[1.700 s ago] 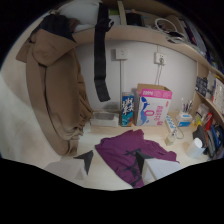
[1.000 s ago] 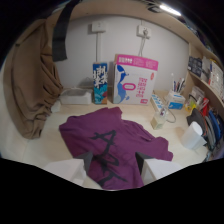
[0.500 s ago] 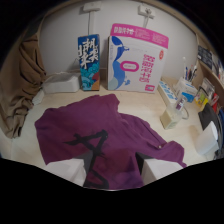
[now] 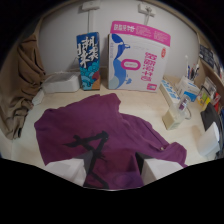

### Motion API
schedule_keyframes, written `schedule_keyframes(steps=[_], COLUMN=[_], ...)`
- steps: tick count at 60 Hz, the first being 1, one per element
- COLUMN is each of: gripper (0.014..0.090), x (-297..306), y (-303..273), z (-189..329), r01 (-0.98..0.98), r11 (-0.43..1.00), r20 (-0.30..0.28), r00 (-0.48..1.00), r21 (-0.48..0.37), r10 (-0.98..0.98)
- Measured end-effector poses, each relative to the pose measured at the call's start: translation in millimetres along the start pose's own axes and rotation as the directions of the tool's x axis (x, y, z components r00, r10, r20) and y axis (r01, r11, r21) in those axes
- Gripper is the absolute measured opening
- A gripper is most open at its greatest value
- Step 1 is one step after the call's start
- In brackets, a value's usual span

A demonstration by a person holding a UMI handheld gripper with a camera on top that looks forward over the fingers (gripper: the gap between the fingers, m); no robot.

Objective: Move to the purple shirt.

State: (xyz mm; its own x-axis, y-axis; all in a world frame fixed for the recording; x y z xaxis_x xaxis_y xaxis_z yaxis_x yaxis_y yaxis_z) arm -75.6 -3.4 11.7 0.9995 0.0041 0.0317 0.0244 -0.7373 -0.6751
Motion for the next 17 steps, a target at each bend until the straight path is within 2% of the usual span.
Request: schedule_keyframes(steps=[17], gripper=[0.0867], x=[-0.3], y=[-1.8], z=[-2.2], r01=[-0.009], r11=[1.000], r20=[0.000], r00=[1.000], r21=[0.004], r10=[0.009])
